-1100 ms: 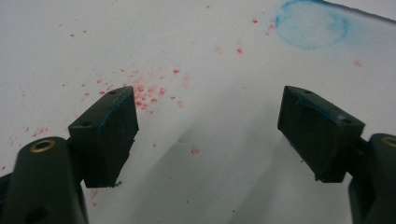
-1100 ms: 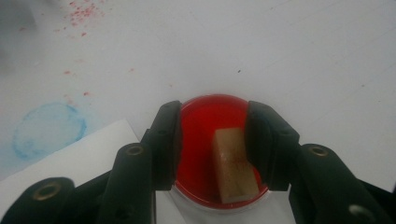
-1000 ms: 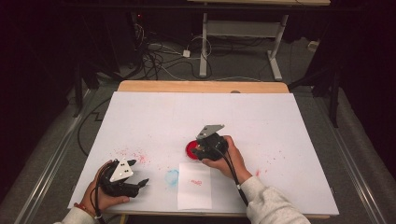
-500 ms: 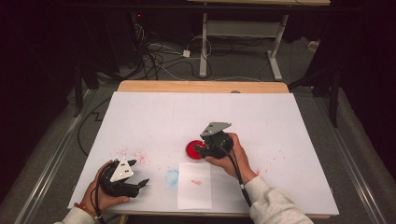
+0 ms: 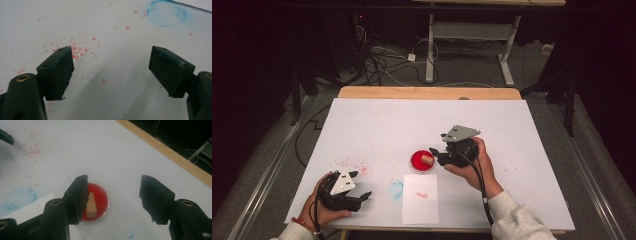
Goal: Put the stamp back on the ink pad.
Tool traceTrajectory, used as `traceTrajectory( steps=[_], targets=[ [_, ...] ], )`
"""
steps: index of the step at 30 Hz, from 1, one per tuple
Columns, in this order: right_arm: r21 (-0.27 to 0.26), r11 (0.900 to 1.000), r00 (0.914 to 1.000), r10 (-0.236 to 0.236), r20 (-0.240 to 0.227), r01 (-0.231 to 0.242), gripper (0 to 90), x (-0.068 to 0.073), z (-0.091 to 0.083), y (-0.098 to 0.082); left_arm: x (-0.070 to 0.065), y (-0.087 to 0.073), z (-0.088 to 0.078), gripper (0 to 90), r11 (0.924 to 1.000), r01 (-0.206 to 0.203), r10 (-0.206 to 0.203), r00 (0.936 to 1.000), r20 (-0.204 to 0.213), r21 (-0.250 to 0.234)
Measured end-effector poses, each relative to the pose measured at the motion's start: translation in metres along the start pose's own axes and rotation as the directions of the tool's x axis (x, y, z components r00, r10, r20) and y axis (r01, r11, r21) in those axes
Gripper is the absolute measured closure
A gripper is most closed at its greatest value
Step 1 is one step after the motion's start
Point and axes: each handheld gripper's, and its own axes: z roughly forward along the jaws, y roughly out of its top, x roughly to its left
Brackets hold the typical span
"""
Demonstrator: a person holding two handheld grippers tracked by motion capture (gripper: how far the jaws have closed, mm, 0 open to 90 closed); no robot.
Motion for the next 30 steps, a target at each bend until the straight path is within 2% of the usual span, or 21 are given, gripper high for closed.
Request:
traceTrajectory(
  steps=[3, 7, 10, 24, 30],
  targets=[
    [-0.034, 0.999, 1.0, 0.007, 0.003, -0.007, 37.3, -0.001, -0.011, -0.001, 0.0, 0.0, 0.0, 19.5, 1.0, -0.001, 0.001, 1.0, -0.002, 0.001],
    [-0.065, 0.998, 0.9998, -0.006, 0.02, 0.008, 34.4, 0.0, -0.023, -0.004, 0.0, 0.0, 0.0, 19.5, 1.0, -0.002, 0.002, 1.0, -0.001, 0.002],
    [-0.082, 0.997, 0.9998, -0.009, 0.015, 0.01, 32.9, 0.0, -0.031, -0.006, 0.0, 0.0, 0.0, 19.5, 1.0, -0.001, 0.001, 1.0, 0.0, -0.001],
    [-0.12, 0.993, 0.9995, -0.019, 0.024, 0.021, 26.7, 0.003, -0.059, -0.024, 0.0, 0.0, 0.0, 19.4, 1.0, -0.001, 0.001, 1.0, -0.003, 0.003],
    [-0.115, 0.993, 0.9988, -0.023, 0.044, 0.028, 26.4, 0.002, -0.068, -0.035, 0.0, 0.0, 0.0, 19.3, 1.0, -0.002, 0.002, 1.0, -0.002, 0.003]
  ],
)
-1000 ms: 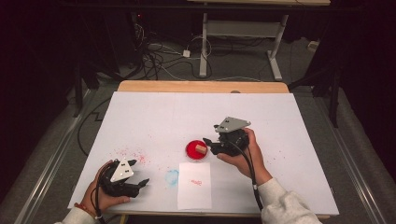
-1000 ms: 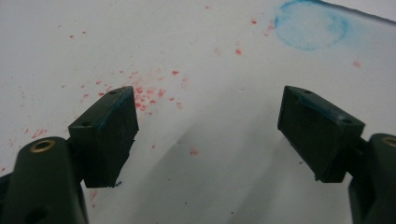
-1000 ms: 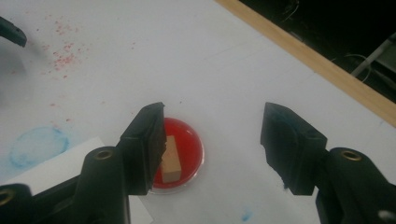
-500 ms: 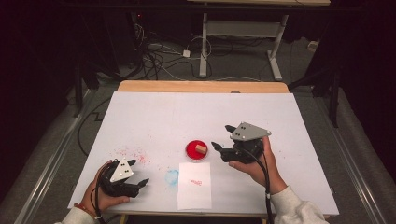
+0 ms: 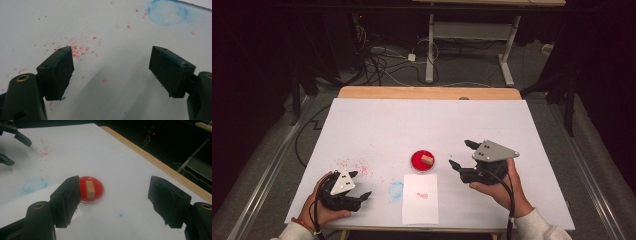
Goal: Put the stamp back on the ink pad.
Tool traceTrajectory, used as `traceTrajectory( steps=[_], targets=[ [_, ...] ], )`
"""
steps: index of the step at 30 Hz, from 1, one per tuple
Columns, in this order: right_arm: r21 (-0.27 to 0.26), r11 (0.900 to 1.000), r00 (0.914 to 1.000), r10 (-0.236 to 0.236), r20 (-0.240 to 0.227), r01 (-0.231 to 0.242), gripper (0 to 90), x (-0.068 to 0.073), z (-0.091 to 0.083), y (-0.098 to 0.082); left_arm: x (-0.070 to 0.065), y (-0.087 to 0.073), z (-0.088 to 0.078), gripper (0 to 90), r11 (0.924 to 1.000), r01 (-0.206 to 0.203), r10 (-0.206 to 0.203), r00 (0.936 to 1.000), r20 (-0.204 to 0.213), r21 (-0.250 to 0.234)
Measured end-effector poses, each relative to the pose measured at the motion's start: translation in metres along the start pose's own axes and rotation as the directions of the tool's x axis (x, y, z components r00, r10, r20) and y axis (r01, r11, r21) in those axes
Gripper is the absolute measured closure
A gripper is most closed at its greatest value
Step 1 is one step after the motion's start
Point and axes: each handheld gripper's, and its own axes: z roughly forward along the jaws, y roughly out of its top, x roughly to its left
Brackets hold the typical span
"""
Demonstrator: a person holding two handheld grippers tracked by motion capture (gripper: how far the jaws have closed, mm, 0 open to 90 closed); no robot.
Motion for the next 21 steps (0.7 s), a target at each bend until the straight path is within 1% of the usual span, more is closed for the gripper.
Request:
traceTrajectory(
  steps=[2, 6, 9, 11, 14, 17, 21],
  targets=[
    [0.0, 1.0, 1.0, -0.002, 0.001, 0.002, 26.4, -0.001, -0.003, -0.004, 0.0, 0.0, 0.0, 19.3, 1.0, 0.001, -0.001, 1.0, -0.001, -0.003],
    [-0.005, 1.0, 0.9996, -0.012, 0.025, 0.012, 26.4, -0.003, -0.012, -0.014, 0.001, 0.0, -0.001, 19.3, 1.0, 0.002, -0.002, 1.0, 0.0, -0.005],
    [-0.016, 1.0, 0.9996, 0.002, 0.027, -0.002, 25.5, -0.006, -0.018, -0.023, 0.001, 0.0, -0.001, 19.2, 1.0, 0.001, -0.001, 1.0, -0.001, -0.008],
    [-0.017, 1.0, 0.9989, 0.007, 0.047, -0.006, 25.5, -0.008, -0.022, -0.031, 0.0, 0.001, -0.001, 19.2, 1.0, 0.003, -0.003, 1.0, -0.008, -0.009],
    [-0.001, 1.0, 0.9973, 0.002, 0.073, -0.002, 25.6, -0.011, -0.027, -0.041, 0.0, 0.002, 0.0, 19.1, 0.9999, 0.001, -0.001, 1.0, -0.004, -0.011],
    [0.016, 1.0, 0.9964, 0.014, 0.084, -0.015, 25.7, -0.014, -0.029, -0.051, 0.0, 0.003, 0.0, 19.1, 0.9999, -0.001, 0.001, 1.0, -0.006, -0.011],
    [0.036, 0.999, 0.9937, 0.019, 0.111, -0.024, 25.8, -0.018, -0.032, -0.064, 0.0, 0.003, -0.001, 18.7, 0.9999, -0.001, 0.001, 1.0, -0.008, -0.014]
  ],
)
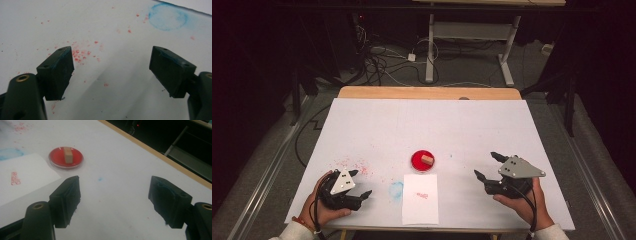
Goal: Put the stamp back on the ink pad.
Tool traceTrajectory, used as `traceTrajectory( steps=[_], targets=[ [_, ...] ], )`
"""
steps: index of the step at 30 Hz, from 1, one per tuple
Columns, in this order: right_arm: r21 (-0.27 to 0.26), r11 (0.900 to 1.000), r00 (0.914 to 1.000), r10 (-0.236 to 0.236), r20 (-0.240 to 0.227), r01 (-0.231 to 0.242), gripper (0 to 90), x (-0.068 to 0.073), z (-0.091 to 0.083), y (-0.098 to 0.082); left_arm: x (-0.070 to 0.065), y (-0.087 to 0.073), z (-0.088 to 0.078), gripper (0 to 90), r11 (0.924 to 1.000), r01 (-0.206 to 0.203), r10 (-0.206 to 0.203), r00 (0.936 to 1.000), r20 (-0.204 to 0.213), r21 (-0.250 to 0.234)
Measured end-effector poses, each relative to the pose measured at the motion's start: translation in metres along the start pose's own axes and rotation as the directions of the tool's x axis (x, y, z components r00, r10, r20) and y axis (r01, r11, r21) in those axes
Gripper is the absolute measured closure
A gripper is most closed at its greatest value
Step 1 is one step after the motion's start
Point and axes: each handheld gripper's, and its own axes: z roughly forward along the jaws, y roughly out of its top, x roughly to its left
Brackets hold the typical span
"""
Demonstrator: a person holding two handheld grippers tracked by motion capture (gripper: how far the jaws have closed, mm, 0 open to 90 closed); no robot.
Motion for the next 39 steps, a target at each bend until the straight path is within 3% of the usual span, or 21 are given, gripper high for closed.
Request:
traceTrajectory(
  steps=[11, 16, 18, 21, 25, 34, 39],
  targets=[
    [0.025, 1.0, 0.9988, 0.0, 0.049, -0.001, 26.5, -0.001, -0.005, -0.032, -0.001, 0.003, -0.003, 18.1, 0.9998, -0.007, 0.007, 0.9999, -0.013, -0.018],
    [0.033, 0.997, 0.9968, 0.069, 0.041, -0.071, 25.1, 0.002, -0.005, -0.056, -0.003, 0.002, -0.005, 18.1, 0.9994, -0.006, 0.006, 0.9997, -0.022, -0.034],
    [0.045, 0.997, 0.9974, 0.061, 0.039, -0.062, 25.1, 0.003, -0.006, -0.06, -0.003, 0.002, -0.005, 18.1, 0.9995, -0.005, 0.004, 0.9998, -0.021, -0.032],
    [0.038, 0.996, 0.996, 0.076, 0.048, -0.078, 25.0, 0.004, -0.008, -0.062, -0.004, 0.002, -0.006, 18.1, 0.9994, -0.01, 0.01, 0.9998, -0.017, -0.032],
    [0.037, 0.997, 0.9972, 0.061, 0.044, -0.062, 25.1, 0.005, -0.009, -0.061, -0.006, 0.003, -0.006, 18.1, 0.9986, -0.037, 0.037, 0.9991, -0.02, -0.037],
    [0.03, 0.999, 0.9991, 0.021, 0.036, -0.022, 26.2, 0.012, -0.008, -0.057, -0.006, 0.002, -0.007, 18.1, 0.9992, -0.026, 0.026, 0.9995, -0.017, -0.029],
    [0.024, 0.999, 0.999, 0.024, 0.037, -0.025, 26.5, 0.01, -0.007, -0.056, -0.007, 0.0, -0.007, 18.1, 0.9995, -0.02, 0.02, 0.9996, -0.019, -0.023]
  ],
)
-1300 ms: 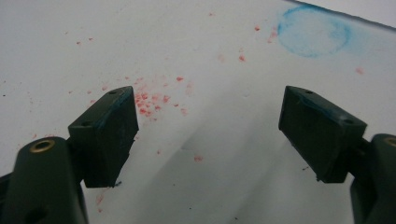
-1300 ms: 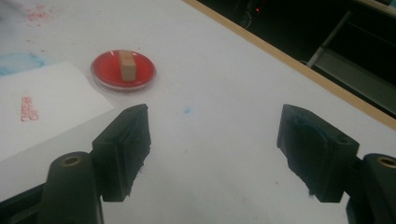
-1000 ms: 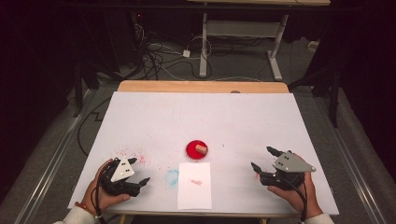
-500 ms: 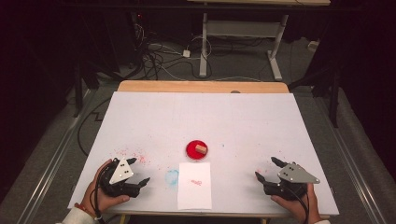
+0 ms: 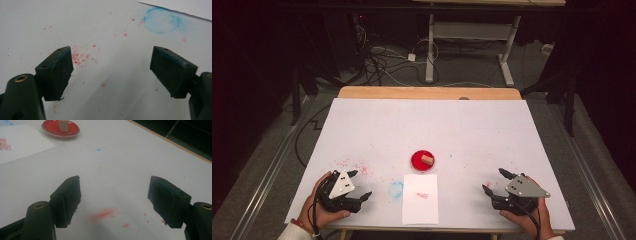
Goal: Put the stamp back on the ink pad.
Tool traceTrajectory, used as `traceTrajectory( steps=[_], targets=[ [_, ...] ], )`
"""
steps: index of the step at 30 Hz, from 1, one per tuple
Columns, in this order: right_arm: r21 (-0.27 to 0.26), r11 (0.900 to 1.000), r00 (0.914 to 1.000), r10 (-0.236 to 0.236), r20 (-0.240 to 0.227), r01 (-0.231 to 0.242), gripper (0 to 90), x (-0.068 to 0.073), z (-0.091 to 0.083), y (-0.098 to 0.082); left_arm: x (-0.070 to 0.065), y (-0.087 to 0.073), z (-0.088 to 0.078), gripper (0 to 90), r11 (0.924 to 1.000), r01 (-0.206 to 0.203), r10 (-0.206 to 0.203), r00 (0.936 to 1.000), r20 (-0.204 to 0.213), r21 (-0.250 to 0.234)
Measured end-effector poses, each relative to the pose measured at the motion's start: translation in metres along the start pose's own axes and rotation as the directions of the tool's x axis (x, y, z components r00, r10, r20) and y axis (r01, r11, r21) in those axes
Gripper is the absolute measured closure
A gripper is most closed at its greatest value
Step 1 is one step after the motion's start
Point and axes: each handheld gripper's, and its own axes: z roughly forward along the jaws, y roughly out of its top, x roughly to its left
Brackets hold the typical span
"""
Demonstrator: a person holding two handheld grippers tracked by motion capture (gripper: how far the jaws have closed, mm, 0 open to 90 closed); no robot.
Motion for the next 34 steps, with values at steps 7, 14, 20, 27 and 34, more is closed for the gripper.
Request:
traceTrajectory(
  steps=[7, 14, 20, 27, 34],
  targets=[
    [-0.006, 1.0, 1.0, -0.009, 0.001, 0.009, 26.3, 0.002, 0.0, 0.002, 0.0, 0.0, -0.002, 18.1, 0.9999, -0.008, 0.008, 0.9999, -0.007, -0.007],
    [-0.021, 1.0, 0.9998, -0.004, 0.022, 0.005, 26.4, 0.002, -0.001, 0.006, 0.001, -0.001, -0.003, 18.1, 0.9999, 0.012, -0.012, 0.9999, -0.006, -0.005],
    [-0.021, 1.0, 0.9992, -0.005, 0.04, 0.006, 26.2, 0.0, -0.002, 0.004, 0.0, 0.001, -0.001, 18.1, 1.0, -0.006, 0.006, 0.9999, -0.01, -0.002],
    [-0.009, 1.0, 0.9984, -0.022, 0.053, 0.022, 26.1, 0.001, -0.004, 0.003, 0.003, 0.003, 0.004, 18.1, 1.0, 0.006, -0.006, 1.0, 0.002, 0.006],
    [-0.003, 1.0, 0.9985, -0.016, 0.053, 0.016, 26.7, 0.0, -0.005, 0.002, 0.006, 0.004, 0.01, 18.1, 0.9999, 0.007, -0.007, 0.9999, 0.014, 0.012]
  ],
)
